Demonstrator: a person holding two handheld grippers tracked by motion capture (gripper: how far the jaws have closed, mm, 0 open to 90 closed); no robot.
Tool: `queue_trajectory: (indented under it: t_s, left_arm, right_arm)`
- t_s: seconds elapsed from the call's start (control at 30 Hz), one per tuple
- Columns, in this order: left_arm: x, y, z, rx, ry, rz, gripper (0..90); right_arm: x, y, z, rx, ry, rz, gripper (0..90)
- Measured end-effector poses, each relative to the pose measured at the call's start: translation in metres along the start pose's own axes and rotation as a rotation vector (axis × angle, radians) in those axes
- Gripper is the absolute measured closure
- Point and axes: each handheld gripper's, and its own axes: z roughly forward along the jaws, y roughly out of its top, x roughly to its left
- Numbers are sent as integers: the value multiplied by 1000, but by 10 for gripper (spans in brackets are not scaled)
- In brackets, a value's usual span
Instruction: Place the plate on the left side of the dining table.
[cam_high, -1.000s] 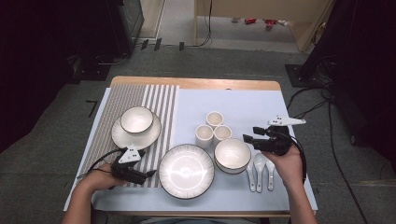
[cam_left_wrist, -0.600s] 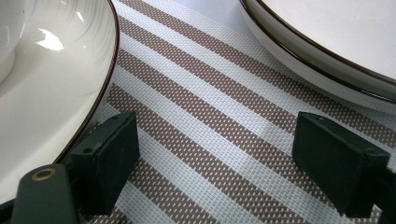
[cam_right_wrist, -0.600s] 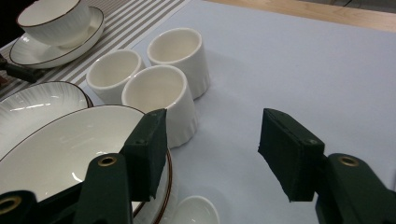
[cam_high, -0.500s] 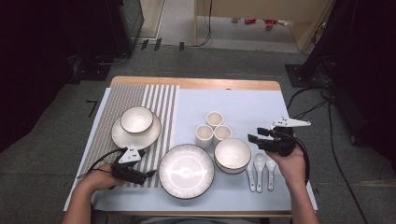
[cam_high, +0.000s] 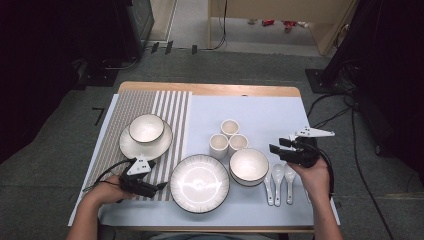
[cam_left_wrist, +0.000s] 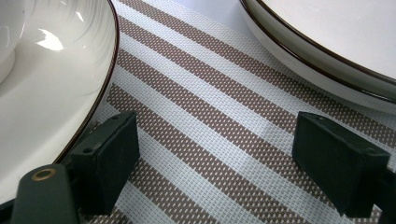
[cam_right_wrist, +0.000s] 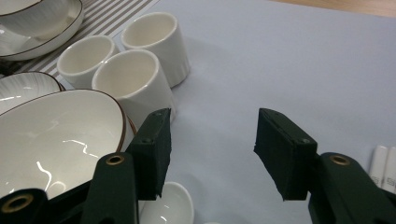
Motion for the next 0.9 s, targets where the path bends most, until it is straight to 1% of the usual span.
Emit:
queue_trajectory:
  t_s: [0.3, 0.43, 0.67, 0.83, 0.9]
  left_arm:
    - [0, 0, 0, 0, 1, 1, 151]
    - [0, 0, 0, 0, 1, 1, 151]
    - [0, 0, 0, 0, 1, 2, 151]
    - [0, 0, 0, 0, 1, 2, 151]
    - [0, 0, 0, 0, 1, 2, 151]
  right_arm:
    - [-11, -8, 1, 14, -35, 20, 452]
    - [-14, -10, 1, 5, -48, 19, 451]
    - [-20, -14, 2, 13, -70, 27, 458]
    - [-25, -17, -1, -12, -122, 34, 459]
    - [-28, -18, -2, -14, -131, 40, 461]
